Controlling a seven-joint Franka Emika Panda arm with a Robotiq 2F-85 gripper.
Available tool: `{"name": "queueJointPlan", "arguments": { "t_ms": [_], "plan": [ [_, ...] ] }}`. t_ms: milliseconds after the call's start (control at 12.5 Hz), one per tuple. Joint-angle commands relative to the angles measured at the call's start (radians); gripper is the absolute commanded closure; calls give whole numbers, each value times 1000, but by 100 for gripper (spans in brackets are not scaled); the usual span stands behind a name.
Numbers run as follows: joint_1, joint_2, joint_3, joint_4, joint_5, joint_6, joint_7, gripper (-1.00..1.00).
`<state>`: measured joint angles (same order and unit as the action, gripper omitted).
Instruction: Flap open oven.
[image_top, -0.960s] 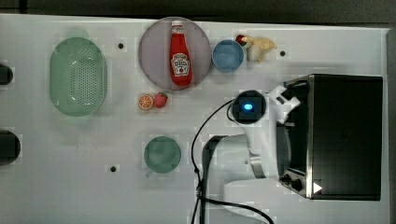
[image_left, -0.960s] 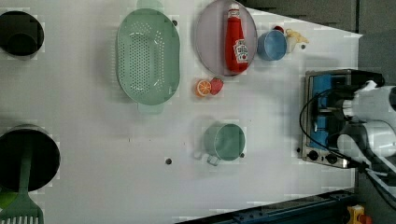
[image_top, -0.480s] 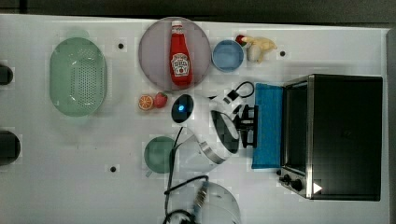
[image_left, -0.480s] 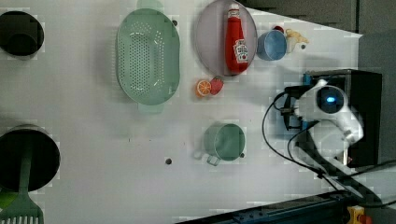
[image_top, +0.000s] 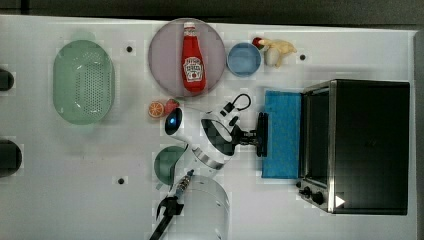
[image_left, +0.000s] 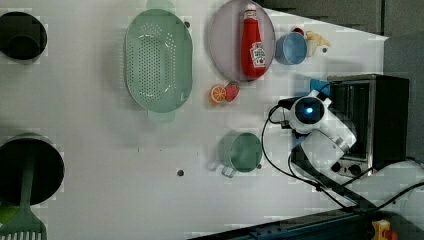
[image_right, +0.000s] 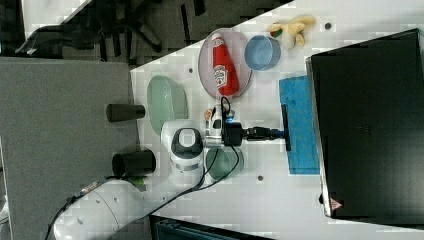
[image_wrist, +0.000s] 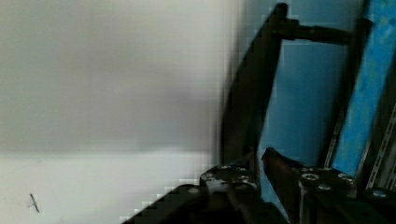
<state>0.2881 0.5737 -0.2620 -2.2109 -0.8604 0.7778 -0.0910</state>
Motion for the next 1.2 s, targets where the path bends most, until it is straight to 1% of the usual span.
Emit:
{"name": "queueJointPlan", "arguments": {
  "t_ms": [80, 320, 480, 640, 960, 1200],
  "plan": [
    [8, 4, -9, 34, -1, 7, 80, 65],
    [5, -27, -16, 35, 14, 44, 80, 65],
    [1, -87, -22, 34, 68, 70, 80, 65],
    [-5, -162, -23, 33, 169, 70, 79, 65],
    [-17, -331, -25, 34, 430, 58, 79, 65],
    [-24, -459, -25, 38, 622, -24, 79, 65]
  ]
}}
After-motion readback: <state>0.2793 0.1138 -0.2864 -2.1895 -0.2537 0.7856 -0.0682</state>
